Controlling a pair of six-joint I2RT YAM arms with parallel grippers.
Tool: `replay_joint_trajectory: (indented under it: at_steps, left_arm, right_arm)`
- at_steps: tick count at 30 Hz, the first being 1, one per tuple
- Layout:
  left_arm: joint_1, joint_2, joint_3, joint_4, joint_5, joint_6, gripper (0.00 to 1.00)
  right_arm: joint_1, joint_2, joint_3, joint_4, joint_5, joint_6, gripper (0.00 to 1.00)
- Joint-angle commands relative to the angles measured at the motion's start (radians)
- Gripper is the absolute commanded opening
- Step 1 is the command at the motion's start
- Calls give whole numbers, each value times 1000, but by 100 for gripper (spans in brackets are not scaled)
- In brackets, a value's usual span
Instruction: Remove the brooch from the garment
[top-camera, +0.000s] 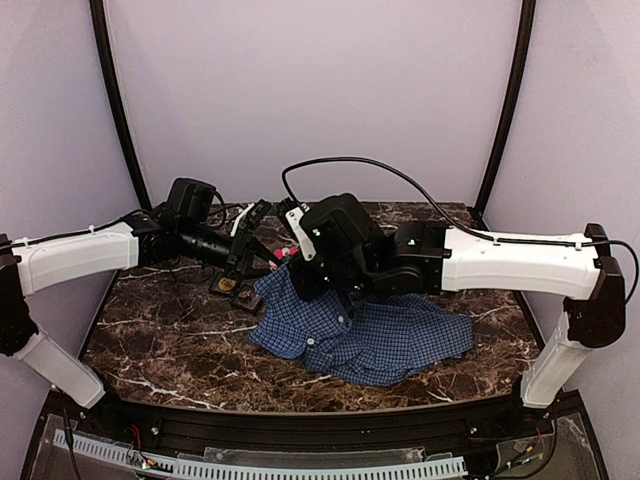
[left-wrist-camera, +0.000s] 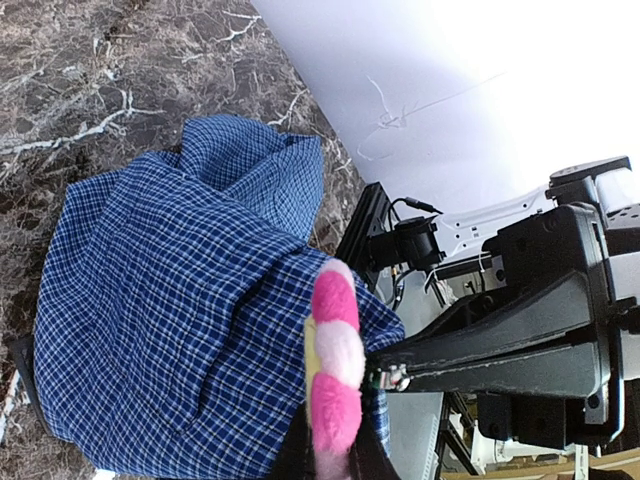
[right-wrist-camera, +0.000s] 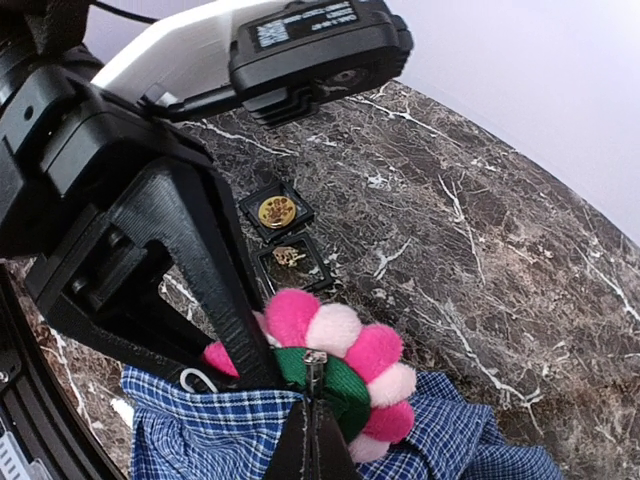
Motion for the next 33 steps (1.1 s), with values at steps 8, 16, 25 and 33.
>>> replay_joint_trajectory:
  at_steps: [8,16,25,33]
  left_arm:
    - [10,-87,-52,281,37,-115,41]
    - [10,-85,-59,295,37,-114,58]
    - [10,-99,-20,10,-151,38,66]
    - [7,-89,-2,-26,-142,76,81]
  right_arm:
    - [-59,-53,-94,107,-112,122,0]
    - [-66,-64,-97,116,-104,133,0]
    - [-70,-78,-108,128,-98,144,0]
    - [-79,-82,-115,144,-115,149,0]
